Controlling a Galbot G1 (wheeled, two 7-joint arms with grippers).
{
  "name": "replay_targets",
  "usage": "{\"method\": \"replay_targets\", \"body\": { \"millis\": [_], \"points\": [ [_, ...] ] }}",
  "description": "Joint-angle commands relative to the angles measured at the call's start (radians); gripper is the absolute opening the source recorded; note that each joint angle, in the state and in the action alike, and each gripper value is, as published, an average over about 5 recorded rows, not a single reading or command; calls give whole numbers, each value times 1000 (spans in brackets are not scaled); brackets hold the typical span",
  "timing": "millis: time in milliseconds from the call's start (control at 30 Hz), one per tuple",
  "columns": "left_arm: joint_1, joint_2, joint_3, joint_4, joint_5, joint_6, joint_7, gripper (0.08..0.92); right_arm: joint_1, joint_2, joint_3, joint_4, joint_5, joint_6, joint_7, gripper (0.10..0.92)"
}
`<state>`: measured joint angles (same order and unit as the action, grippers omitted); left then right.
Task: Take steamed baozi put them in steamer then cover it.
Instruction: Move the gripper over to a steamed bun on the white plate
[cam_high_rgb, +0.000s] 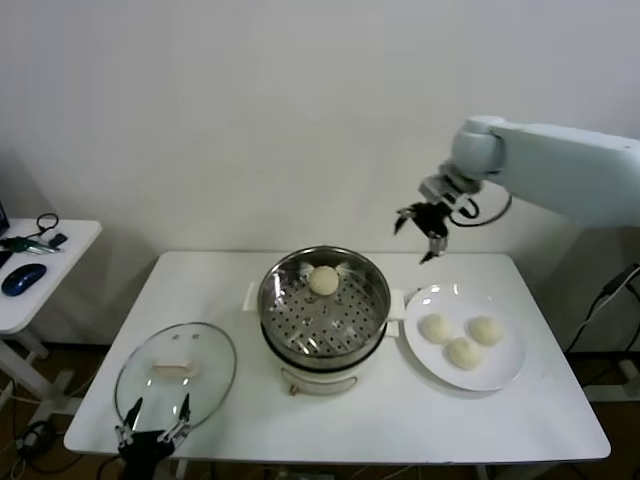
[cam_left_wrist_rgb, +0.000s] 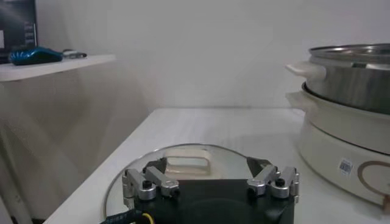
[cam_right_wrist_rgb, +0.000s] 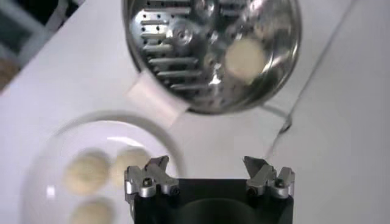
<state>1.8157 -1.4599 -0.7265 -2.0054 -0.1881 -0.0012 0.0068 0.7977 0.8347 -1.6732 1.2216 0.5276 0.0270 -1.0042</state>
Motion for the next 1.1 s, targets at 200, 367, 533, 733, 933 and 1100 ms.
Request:
{"method": "replay_targets", "body": {
  "millis": [200,367,533,733,933,1100],
  "points": [
    [8,-2,-6,-13,2,2,1,823,-270,-180,101,48,6,-298,131,823],
    [15,-6,-11,-15,3,-1,1,823,-383,-125,201,-30,-62,-309,144,823],
    [23,-9,-13,-14,3,-6,0,823,-455,-80,257,-75,-112,-313,148,823],
    [26,-14,-13,-9,4,-11,-1,823,-523,-29,314,-121,-146,-318,153,823],
    [29,-15,-17,-6,3,-15,-1,823,-566,17,350,-173,-175,-318,158,823],
    [26,-13,-21,2,2,-18,-2,823,-592,35,375,-202,-191,-317,161,823]
  ]
}}
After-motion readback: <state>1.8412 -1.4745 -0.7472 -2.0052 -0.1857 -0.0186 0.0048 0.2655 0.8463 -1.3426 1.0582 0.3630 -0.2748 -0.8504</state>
